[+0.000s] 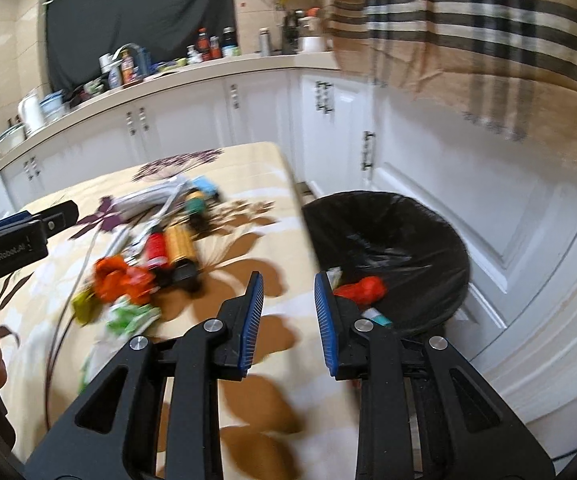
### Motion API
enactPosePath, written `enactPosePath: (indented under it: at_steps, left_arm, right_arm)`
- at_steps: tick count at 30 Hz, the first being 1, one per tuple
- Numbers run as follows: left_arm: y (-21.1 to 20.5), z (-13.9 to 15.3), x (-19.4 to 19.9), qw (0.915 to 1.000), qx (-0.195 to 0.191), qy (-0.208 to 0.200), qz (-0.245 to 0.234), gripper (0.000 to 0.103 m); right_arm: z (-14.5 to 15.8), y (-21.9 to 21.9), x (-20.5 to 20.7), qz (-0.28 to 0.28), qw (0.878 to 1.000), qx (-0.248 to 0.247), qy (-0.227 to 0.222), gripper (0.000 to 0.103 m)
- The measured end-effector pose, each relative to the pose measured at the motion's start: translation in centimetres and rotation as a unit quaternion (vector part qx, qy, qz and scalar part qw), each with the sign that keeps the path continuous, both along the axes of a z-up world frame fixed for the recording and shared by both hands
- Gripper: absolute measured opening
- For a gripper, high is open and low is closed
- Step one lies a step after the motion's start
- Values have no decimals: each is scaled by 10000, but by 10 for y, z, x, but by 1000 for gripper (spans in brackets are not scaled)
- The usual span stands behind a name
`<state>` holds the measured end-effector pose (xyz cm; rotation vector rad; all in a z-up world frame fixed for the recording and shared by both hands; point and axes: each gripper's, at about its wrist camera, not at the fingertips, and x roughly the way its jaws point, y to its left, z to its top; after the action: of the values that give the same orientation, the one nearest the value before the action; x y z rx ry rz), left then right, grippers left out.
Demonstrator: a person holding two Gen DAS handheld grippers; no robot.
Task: Collect trash
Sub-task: 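Grasp the green-and-white packet with the right tool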
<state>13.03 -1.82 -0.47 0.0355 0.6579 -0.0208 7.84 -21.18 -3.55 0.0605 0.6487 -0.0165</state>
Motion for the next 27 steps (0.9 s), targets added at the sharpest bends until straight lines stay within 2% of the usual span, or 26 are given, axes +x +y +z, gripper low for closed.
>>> enactPosePath:
  at_steps: [4,6,14,23,27]
  left_arm:
    - [26,-5,-12,9997,27,16,243,81]
    - [39,-8,-17,9993,59,19,378,81]
    - [77,-16,-31,9975,59,21,706,81]
    - [99,-21,-36,9962,61,42,871,81]
    - [101,-24,-36,9963,13,91,852,81]
  right_arm:
    - [-1,28,-5,308,9995,-1,38,30]
    - [-1,42,-7,443,9990,5,15,45]
    - [-7,89,-11,911,9956,-152,126,48]
    - [-22,110,-6,968,9935,-304,513,47]
    - [-25,110,-5,992,9926,-299,629,36]
